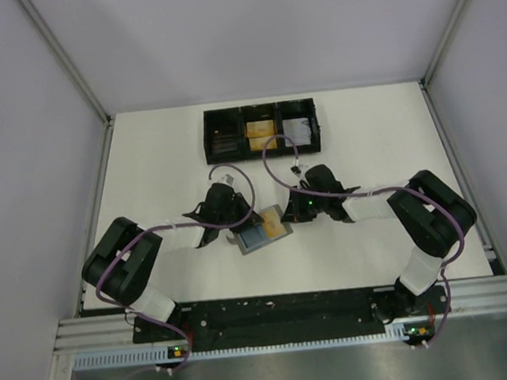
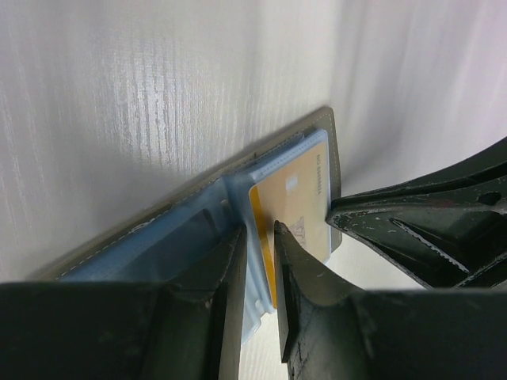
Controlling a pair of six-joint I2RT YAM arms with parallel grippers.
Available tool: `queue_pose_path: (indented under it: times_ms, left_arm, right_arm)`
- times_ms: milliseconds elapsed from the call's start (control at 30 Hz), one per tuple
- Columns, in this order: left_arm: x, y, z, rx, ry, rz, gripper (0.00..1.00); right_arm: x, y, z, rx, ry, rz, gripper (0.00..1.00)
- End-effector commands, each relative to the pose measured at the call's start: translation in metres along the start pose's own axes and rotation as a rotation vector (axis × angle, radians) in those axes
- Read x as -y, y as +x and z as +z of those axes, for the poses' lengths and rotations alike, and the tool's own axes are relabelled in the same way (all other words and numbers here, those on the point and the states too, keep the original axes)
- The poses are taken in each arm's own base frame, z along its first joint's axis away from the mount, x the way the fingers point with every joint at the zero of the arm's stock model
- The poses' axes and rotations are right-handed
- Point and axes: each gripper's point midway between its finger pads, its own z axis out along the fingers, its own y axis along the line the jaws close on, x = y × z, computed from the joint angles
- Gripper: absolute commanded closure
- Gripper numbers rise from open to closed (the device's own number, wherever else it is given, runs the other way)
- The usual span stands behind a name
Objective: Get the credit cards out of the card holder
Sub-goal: Remove the credit card from the card holder.
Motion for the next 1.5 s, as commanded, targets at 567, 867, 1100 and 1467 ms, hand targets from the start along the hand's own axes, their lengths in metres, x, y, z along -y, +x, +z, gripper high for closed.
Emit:
queue_pose_path:
  times_ms: [567,867,1100,1467]
  left_arm:
    - [0.029,0.010,-0.008,-0.025,0.189,-0.026,0.76]
    - [0.041,0.013,-0.018,-0.020,0.292,-0.025,0.78]
    - [0.036,0.014,-0.024,-0.013,0.320,-0.041,0.80]
    - [0.029,0.015,-0.030,-0.020,0.313,-0.043,0.96]
  right_arm:
    - [0.005,0.001,0.012,-0.038,0.003,0.000,1.00]
    - [0.006,0.001,0.012,-0.041,0.014,0.003,1.00]
    - [0.007,0.001,0.012,-0.042,0.021,0.002,1.00]
    - [0.013,0.002,0.013,-0.045,0.045,0.000,1.00]
